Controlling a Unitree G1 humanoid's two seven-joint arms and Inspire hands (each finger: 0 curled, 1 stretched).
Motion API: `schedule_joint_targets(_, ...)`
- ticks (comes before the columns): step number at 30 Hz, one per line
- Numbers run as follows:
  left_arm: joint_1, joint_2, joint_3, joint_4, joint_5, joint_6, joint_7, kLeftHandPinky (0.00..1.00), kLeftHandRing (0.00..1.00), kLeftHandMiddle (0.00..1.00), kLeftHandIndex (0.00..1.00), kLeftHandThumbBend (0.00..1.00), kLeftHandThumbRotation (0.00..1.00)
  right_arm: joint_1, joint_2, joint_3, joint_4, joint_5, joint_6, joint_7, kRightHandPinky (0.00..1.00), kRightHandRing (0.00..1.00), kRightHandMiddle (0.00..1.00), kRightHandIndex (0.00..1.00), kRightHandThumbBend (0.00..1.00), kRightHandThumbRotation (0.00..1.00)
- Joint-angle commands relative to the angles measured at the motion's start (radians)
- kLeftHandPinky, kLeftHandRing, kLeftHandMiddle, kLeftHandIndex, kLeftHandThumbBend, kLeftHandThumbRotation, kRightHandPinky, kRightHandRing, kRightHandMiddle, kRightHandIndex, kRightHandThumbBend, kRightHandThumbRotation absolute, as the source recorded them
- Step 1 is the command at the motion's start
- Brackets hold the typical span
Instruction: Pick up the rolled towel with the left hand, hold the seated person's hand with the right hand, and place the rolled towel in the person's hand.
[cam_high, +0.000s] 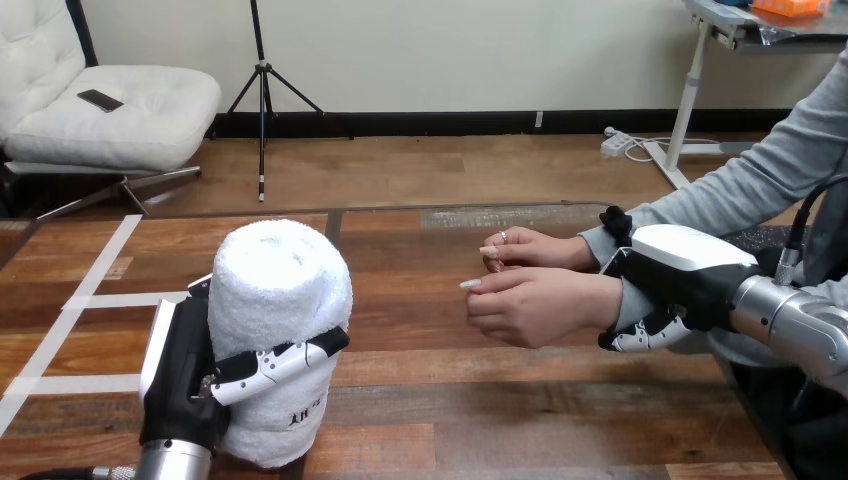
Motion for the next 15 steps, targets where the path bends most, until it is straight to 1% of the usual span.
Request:
schedule_joint_targets(1, -0.048, 0.0, 0.01, -0.071, -0.018, -0.014, -0.003, 0.26, 0.31, 0.36, 0.39, 0.56, 0.0, -0.067, -0.004, -0.035, 0.003, 0.036, -0.01, -0.016, 0.27, 0.32, 0.37, 0.36, 0.44, 0.15)
schedule_joint_targets(7, -0.052, -0.003, 0.01, -0.064, -0.01, -0.026, 0.003, 0.27, 0.31, 0.37, 0.39, 0.57, 0.0, -0.07, -0.006, -0.03, -0.006, 0.038, -0.002, -0.013, 0.28, 0.33, 0.38, 0.36, 0.44, 0.16)
schedule_joint_targets(15, -0.06, -0.009, 0.013, -0.053, 0.004, -0.043, 0.019, 0.26, 0.31, 0.36, 0.39, 0.58, 0.0, -0.071, -0.004, -0.033, -0.006, 0.047, -0.007, -0.014, 0.27, 0.31, 0.36, 0.34, 0.45, 0.17)
